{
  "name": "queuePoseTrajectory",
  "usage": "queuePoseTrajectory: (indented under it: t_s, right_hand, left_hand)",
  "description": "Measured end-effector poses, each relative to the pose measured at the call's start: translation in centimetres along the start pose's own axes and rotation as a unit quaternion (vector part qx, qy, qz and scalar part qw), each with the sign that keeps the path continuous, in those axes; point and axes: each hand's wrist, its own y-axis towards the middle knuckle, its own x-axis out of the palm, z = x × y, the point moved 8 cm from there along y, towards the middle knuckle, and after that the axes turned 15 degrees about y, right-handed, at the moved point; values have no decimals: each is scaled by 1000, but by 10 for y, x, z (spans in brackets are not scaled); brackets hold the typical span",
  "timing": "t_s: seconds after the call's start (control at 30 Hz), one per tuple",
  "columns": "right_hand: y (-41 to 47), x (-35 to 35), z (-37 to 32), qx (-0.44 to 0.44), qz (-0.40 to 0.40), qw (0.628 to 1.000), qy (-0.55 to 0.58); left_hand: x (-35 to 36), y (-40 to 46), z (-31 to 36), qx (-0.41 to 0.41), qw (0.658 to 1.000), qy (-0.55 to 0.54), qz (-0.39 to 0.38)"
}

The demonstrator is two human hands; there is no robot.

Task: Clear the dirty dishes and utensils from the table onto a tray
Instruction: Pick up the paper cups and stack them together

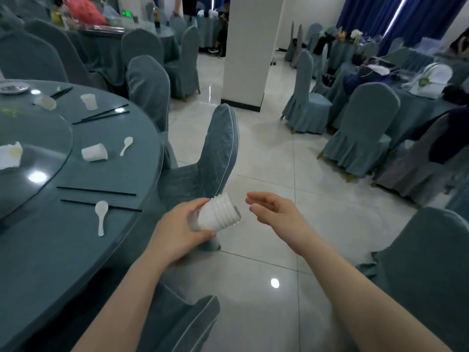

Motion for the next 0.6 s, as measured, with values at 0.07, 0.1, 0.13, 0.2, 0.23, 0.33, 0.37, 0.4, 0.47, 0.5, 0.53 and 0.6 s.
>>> queuePoseTrajectory:
  t_s: [0.07, 0.1, 0.13, 0.2, 0.23, 0.33, 0.37, 0.4, 0.47, 0.5, 0.53, 0.6]
  right_hand:
    - [27, -7, 1, 8, -1, 1000, 13]
    - [40, -8, 3, 13, -4, 1000, 14]
    - [54, -8, 4, 17, -10, 1000, 9]
    - [83, -4, 5, 18, -36, 999, -3]
    - [99, 0, 6, 19, -53, 998, -6]
    - [143, 16, 9, 24, -115, 993, -19]
    - [157, 23, 10, 24, -142, 989, -28]
    - [171, 29, 12, 22, -167, 985, -35]
    - [198, 35, 16, 19, -213, 976, -45]
    - [210, 37, 18, 19, -237, 970, -54]
    - [222, 38, 19, 20, -258, 964, -65]
    - [246, 39, 20, 27, -296, 952, -75]
  left_hand:
    - [0, 19, -9, -26, 999, -24, 10]
    - [0, 26, -15, -41, 999, -30, 16]
    - [0, 32, -22, -58, 997, -35, 20]
    - [1, 42, -41, -99, 993, -45, 34]
    - [2, 46, -51, -123, 990, -50, 47]
    - [2, 55, -76, -198, 975, -54, 84]
    - [2, 59, -81, -219, 969, -54, 97]
    - [4, 62, -84, -235, 964, -54, 110]
    - [10, 68, -85, -265, 954, -46, 136]
    - [14, 69, -84, -285, 945, -48, 152]
    - [18, 71, -84, -306, 936, -54, 167]
    - [23, 73, -81, -339, 919, -60, 194]
